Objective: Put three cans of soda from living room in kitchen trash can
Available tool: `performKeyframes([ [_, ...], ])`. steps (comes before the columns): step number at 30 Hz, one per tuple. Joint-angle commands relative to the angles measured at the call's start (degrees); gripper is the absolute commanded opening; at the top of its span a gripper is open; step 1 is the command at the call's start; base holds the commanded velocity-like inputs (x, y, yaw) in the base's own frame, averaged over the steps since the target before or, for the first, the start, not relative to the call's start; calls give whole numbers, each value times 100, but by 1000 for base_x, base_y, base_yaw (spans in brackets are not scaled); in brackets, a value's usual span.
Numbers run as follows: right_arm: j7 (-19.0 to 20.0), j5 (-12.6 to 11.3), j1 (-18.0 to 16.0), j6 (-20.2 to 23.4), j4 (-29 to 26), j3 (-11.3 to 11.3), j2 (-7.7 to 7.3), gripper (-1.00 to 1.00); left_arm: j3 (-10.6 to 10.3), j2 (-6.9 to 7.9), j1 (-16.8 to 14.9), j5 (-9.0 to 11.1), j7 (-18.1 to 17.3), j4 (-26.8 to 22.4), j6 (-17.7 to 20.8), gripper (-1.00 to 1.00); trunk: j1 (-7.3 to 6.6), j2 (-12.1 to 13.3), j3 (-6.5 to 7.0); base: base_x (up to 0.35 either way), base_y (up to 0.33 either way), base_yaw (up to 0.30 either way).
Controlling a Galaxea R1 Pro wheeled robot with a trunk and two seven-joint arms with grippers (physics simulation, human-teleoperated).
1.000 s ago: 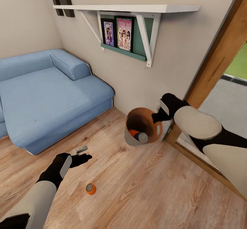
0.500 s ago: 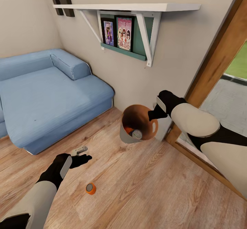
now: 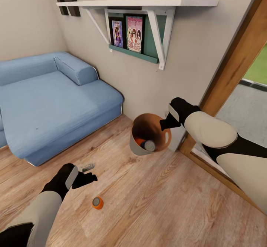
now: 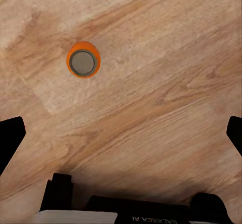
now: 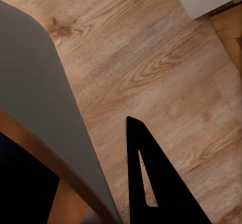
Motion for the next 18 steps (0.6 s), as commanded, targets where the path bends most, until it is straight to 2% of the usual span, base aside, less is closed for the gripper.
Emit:
performKeyframes([
  [1, 24, -151, -2, 4, 5, -116, 5, -100, -4, 7, -112, -4, -3, 16, 116, 100, 22, -42, -18, 0, 0, 0],
  [5, 11, -144, -2, 12, 7, -108, 13, -100, -10, 16, -545, -9, 1, 35, 712, 100, 110, -202, -90, 0, 0, 0],
  [7, 7, -135, -2, 16, -5, -102, 10, -100, -11, 30, -921, -16, -5, 121, 971, 100, 154, -283, -125, 0, 0, 0],
  [9, 5, -137, -2, 15, -8, -100, 13, -100, -7, 156, -1267, -12, -4, 546, 971, 100, 198, -363, -161, 0, 0, 0],
  [13, 3, -146, -2, 12, 13, -103, 45, -100, 6, 351, -1625, -8, 31, 1138, 971, 100, 286, -523, -233, 0, 0, 0],
  [18, -2, -139, -2, 15, 19, -106, 68, -100, -5, 405, -1723, -11, 56, 1292, 971, 100, 395, -724, -323, 0, 0, 0],
])
